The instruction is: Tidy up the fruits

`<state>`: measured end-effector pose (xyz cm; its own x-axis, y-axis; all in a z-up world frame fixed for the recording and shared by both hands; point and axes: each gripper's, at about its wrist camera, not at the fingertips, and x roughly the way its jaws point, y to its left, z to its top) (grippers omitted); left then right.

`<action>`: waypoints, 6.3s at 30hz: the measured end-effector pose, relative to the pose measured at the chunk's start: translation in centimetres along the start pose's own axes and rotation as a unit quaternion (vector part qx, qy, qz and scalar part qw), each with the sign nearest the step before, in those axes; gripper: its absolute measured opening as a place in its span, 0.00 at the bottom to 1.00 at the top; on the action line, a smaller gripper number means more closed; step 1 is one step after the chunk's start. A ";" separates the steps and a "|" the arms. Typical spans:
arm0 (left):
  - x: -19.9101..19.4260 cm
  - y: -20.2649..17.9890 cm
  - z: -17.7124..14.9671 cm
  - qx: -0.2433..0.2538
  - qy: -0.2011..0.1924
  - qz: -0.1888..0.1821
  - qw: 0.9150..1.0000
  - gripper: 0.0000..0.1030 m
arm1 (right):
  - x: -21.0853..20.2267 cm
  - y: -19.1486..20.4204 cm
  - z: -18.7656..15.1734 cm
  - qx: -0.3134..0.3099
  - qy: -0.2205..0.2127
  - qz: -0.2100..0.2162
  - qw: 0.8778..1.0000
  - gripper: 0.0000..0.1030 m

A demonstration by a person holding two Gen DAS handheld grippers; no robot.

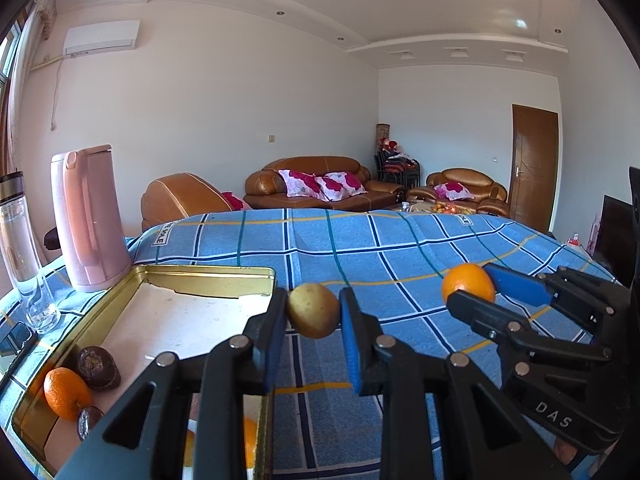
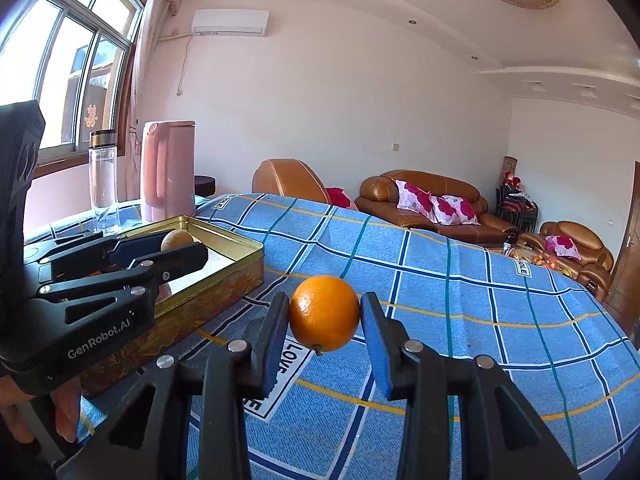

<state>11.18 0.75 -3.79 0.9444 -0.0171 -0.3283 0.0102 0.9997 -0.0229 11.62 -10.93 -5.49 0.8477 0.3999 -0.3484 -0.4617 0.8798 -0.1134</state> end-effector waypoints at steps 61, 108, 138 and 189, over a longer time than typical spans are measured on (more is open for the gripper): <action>-4.1 12.1 -2.0 -0.050 0.023 0.096 0.994 0.26 | 2.7 12.3 3.5 -0.074 0.005 0.121 0.990 0.38; -3.6 15.2 -4.5 -0.040 0.080 0.125 0.988 0.27 | 5.9 17.0 2.1 -0.107 0.096 0.171 0.975 0.38; -7.9 13.1 -2.3 -0.040 0.021 0.140 0.989 0.87 | -0.2 10.5 2.8 -0.036 0.032 0.099 0.994 0.66; -8.6 9.8 -1.4 0.006 0.017 0.137 0.990 1.00 | -4.1 7.3 2.6 0.000 -0.023 0.059 0.998 0.79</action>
<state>2.72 10.64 -2.53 0.9006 0.2549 -0.3520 -0.2413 0.9669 0.0828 5.45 -5.48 -2.49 0.7983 0.5122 -0.3169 -0.5592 0.8258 -0.0738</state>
